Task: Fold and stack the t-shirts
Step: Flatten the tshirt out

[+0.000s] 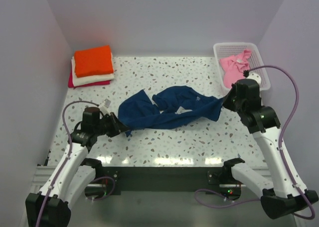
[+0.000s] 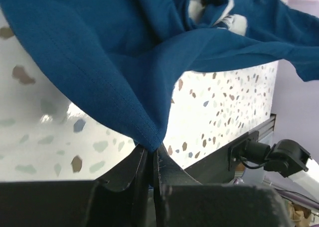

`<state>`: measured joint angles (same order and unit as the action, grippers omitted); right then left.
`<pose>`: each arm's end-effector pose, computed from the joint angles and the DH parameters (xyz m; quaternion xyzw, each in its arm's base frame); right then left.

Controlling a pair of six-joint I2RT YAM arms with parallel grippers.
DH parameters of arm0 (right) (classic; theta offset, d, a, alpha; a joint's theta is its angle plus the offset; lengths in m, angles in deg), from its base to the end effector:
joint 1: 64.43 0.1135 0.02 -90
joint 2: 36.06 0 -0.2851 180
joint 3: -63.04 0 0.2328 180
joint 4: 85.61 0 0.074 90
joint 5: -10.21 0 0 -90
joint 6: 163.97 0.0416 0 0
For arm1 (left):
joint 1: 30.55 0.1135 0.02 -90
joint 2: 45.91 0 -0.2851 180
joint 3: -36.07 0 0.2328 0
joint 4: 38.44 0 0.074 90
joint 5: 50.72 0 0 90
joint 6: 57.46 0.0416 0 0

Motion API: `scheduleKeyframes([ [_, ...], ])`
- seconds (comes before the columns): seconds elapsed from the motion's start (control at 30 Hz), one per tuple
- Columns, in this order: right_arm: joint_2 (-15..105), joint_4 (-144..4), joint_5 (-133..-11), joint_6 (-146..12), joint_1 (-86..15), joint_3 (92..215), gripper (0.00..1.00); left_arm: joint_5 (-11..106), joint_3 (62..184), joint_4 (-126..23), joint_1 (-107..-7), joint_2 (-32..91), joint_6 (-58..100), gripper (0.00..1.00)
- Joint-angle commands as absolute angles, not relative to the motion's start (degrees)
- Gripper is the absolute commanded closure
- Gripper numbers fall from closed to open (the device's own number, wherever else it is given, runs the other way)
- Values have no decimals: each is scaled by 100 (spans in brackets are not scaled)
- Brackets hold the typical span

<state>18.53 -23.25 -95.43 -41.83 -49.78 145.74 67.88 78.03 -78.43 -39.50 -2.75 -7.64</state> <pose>0.1522 0.0282 0.3914 0.1960 0.8559 0.0735 0.4729 0.1233 -0.0396 0.2309 -0.1392 0.8773 -0.3710 0.2706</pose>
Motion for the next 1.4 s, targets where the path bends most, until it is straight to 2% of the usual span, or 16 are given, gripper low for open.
scheduleKeyframes([
  [0.0,1326,-1874,-9807,-4118,-4984,14442,95,6512,7929,-8711,-4021,-582,-1123,89],
  [0.03,1264,-1786,-9938,-4127,-4993,14451,95,6338,8009,-9052,-4022,-618,-1080,88],
  [0.13,1026,-1574,-10018,-4136,-4984,14380,91,6038,8343,-9580,-4039,-513,-921,76],
  [0.17,982,-1557,-9957,-4136,-4984,14354,90,5994,8483,-9626,-4030,-434,-886,60],
  [0.23,868,-1565,-9843,-4136,-4984,14249,80,5853,8589,-9548,-4030,-442,-789,42],
  [0.27,859,-1600,-9695,-4136,-4993,14205,76,5792,8720,-9530,-4039,-416,-772,27],
  [0.3,859,-1670,-9632,-4162,-4984,14152,65,5782,8808,-9486,-4030,-381,-632,25],
  [0.4,929,-1933,-9343,-4329,-4993,14082,54,5555,9107,-9048,-4030,-179,-447,24],
  [0.43,1068,-2047,-9185,-4373,-4984,14073,47,5406,9169,-8707,-4030,-83,-394,24],
  [0.5,1462,-2459,-8730,-4609,-4993,14012,41,5299,9319,-8102,-4030,678,-350,28],
  [0.53,1465,-2662,-8605,-4610,-4984,13985,41,5316,9354,-7854,-4030,683,-315,31],
  [0.63,2403,-3277,-8419,-4847,-4976,14090,41,5237,9705,-7265,-4039,1796,-271,36],
  [0.77,4096,-4225,-8261,-5216,-4967,14519,48,4790,10704,-6990,-4083,3350,-95,40],
  [1.03,6192,-4992,-7988,-5726,-4975,15715,53,4157,13017,-7683,-4390,6137,696,43],
  [1.17,6948,-4931,-8014,-6034,-4975,16453,54,3691,14071,-8123,-4654,6999,1187,44],
  [1.37,7818,-5054,-8041,-6263,-4975,17095,54,3558,14390,-8177,-4821,7512,1575,43],
])
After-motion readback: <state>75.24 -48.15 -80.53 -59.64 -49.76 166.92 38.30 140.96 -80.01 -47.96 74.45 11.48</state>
